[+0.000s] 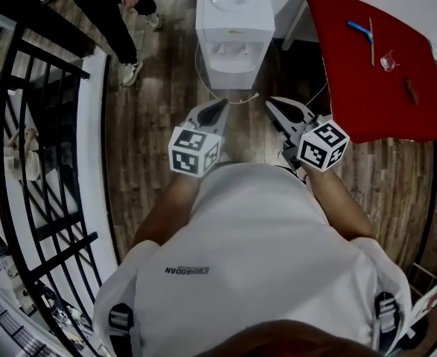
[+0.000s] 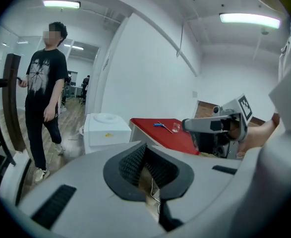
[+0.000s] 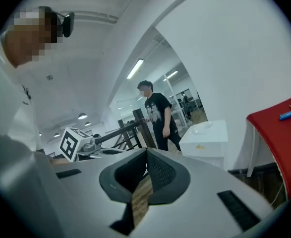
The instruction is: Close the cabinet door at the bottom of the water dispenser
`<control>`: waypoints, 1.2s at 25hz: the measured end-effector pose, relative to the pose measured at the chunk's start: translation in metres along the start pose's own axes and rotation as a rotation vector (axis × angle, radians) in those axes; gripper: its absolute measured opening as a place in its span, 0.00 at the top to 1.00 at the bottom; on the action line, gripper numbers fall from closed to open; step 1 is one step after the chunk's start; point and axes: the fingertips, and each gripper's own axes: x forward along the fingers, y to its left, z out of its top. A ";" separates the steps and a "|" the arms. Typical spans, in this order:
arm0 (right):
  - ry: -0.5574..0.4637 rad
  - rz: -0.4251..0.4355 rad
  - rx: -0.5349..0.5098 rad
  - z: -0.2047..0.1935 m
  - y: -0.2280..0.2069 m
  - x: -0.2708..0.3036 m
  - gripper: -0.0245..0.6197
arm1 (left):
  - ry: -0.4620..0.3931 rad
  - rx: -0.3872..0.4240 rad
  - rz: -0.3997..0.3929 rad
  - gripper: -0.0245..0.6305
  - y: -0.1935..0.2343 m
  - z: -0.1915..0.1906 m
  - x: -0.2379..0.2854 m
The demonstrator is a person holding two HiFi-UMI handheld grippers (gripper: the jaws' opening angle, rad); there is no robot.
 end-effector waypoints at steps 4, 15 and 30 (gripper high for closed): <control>0.000 0.011 -0.061 0.012 0.010 -0.021 0.93 | -0.049 -0.008 0.017 0.97 -0.024 0.014 -0.010; -0.027 0.036 -0.037 -0.002 0.004 -0.110 0.93 | -0.105 -0.002 0.090 0.97 -0.118 0.011 -0.020; 0.007 0.017 -0.048 -0.036 0.007 -0.143 0.93 | -0.048 0.010 0.130 0.97 -0.148 -0.014 -0.041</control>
